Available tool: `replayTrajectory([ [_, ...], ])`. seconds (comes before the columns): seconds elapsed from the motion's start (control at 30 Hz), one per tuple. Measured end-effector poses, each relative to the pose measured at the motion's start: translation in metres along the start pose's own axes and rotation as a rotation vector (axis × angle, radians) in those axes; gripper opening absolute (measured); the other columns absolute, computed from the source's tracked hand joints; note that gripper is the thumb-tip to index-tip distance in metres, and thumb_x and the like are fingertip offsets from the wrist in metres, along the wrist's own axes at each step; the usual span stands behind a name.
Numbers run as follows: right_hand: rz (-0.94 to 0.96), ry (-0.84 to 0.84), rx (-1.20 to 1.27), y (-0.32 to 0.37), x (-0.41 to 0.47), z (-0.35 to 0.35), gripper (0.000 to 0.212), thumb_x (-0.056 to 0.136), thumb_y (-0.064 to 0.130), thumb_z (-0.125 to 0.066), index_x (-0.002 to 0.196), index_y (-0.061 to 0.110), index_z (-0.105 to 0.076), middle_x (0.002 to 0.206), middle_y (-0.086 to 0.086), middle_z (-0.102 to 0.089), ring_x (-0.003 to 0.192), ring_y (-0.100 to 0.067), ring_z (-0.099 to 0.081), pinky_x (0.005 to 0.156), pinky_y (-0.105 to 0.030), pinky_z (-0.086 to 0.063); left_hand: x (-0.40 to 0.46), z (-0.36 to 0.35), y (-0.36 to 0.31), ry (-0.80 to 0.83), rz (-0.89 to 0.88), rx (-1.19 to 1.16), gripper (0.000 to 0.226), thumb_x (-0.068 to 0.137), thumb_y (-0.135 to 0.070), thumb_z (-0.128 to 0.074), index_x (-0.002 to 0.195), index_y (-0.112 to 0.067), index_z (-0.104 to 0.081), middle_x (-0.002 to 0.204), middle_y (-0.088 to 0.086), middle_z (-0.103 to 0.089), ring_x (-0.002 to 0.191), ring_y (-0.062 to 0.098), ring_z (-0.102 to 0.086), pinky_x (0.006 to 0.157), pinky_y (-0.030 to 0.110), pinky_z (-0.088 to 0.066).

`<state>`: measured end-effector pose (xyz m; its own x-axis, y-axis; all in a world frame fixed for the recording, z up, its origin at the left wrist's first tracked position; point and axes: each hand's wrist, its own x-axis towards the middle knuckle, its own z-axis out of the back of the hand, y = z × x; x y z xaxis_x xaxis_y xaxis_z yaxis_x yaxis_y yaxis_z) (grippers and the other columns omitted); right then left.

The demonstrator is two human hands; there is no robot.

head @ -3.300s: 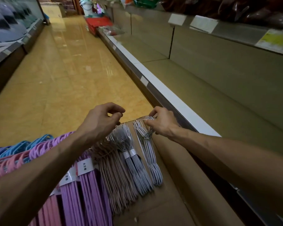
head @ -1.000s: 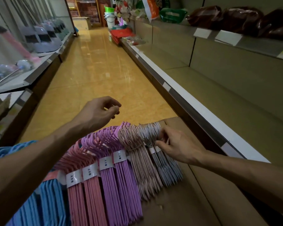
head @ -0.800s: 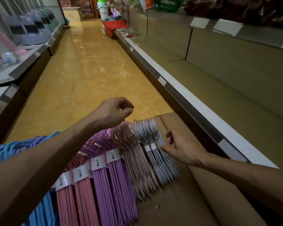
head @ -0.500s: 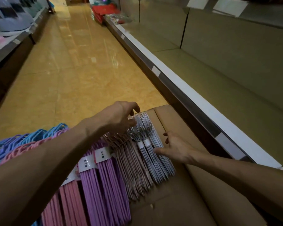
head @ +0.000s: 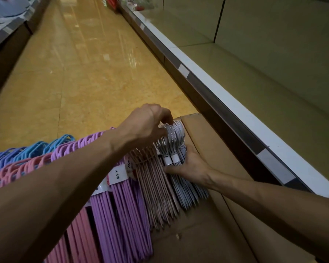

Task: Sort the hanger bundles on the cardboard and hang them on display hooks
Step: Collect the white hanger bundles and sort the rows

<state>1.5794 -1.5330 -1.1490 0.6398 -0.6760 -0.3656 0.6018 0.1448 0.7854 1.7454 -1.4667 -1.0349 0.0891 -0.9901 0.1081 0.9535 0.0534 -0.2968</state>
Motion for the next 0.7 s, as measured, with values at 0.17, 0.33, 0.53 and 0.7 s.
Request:
replayTrajectory([
  [0.17, 0.004, -0.039, 0.042, -0.005, 0.003, 0.006, 0.089, 0.07, 0.032, -0.089, 0.139, 0.018, -0.035, 0.122, 0.003, -0.06, 0.109, -0.016, -0.062, 0.085, -0.026, -0.053, 0.007, -0.007, -0.012, -0.026, -0.018, -0.006, 0.025, 0.092, -0.025, -0.065, 0.117, -0.02, -0.067, 0.114, 0.002, -0.064, 0.098, 0.018, -0.06, 0.083, 0.038, -0.052],
  [0.33, -0.048, -0.125, -0.046, -0.006, 0.003, 0.005, 0.086, 0.07, 0.035, -0.086, 0.136, 0.017, -0.033, 0.122, -0.002, -0.055, 0.101, -0.015, -0.058, 0.07, -0.023, -0.052, 0.012, -0.011, -0.016, -0.026, -0.032, -0.048, 0.024, 0.094, -0.02, -0.062, 0.117, -0.018, -0.066, 0.113, 0.004, -0.063, 0.1, 0.019, -0.061, 0.085, 0.039, -0.052],
  [0.53, -0.157, -0.224, -0.213, -0.002, 0.004, -0.001, 0.11, 0.069, 0.064, -0.077, 0.15, 0.016, -0.02, 0.141, -0.01, -0.034, 0.128, -0.032, -0.044, 0.104, -0.049, -0.046, 0.016, -0.018, -0.02, -0.02, -0.072, -0.095, 0.026, 0.092, -0.015, -0.06, 0.117, -0.016, -0.067, 0.113, 0.005, -0.062, 0.099, 0.019, -0.061, 0.085, 0.034, -0.05],
  [0.7, -0.261, -0.277, -0.273, -0.005, 0.008, -0.018, 0.118, 0.07, 0.058, -0.08, 0.152, 0.024, -0.001, 0.149, -0.014, -0.029, 0.136, -0.039, -0.038, 0.108, -0.052, -0.04, 0.02, -0.02, -0.02, -0.045, -0.068, -0.131, 0.025, 0.094, -0.016, -0.058, 0.117, -0.013, -0.068, 0.112, 0.005, -0.064, 0.097, 0.016, -0.06, 0.082, 0.027, -0.049],
])
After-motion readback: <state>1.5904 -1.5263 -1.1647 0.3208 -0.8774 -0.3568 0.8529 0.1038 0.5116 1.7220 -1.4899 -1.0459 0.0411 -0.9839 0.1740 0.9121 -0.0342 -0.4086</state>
